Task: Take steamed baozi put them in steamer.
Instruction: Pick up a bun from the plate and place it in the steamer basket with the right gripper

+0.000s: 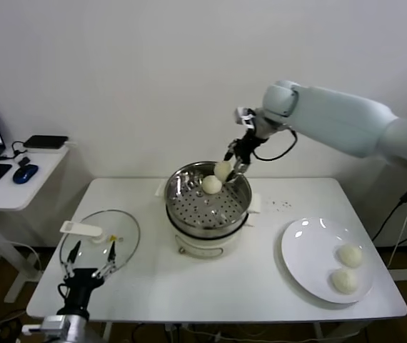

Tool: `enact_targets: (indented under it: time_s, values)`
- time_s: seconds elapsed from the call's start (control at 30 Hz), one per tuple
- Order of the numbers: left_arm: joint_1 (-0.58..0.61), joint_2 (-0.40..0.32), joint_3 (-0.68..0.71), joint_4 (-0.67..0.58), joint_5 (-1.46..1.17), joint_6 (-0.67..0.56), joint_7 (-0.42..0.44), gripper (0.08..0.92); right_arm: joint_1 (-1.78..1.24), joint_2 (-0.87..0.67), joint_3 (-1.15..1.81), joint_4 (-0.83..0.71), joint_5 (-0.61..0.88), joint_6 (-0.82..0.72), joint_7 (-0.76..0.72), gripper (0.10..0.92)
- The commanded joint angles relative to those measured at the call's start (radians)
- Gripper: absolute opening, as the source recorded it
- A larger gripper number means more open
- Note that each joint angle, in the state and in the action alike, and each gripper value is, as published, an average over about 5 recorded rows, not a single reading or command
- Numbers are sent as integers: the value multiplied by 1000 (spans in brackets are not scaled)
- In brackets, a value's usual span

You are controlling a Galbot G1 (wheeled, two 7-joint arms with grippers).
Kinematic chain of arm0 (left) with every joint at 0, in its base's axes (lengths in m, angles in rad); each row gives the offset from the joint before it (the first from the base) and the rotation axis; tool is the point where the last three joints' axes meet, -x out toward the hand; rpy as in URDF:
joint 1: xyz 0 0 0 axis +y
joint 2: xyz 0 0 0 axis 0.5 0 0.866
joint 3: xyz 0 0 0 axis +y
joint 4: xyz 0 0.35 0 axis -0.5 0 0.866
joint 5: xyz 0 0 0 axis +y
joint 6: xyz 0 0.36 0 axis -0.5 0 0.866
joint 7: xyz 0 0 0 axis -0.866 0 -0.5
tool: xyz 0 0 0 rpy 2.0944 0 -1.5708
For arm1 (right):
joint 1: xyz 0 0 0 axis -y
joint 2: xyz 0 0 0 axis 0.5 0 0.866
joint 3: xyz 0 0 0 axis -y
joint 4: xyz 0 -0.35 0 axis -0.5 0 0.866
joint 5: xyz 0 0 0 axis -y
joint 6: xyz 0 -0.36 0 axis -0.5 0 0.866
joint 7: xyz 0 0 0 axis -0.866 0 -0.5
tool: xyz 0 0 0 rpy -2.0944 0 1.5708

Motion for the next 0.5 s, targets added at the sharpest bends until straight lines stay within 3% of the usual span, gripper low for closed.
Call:
enact_targets:
  time_s: [0.03, 0.5]
  values:
    - [2, -1, 1, 0, 0, -2, 0, 823, -119, 162, 40, -134, -36, -3, 1, 655]
    - [5, -4, -1, 4, -2, -6, -1, 823, -201, 217, 78, -238, -122, 8, -4, 653]
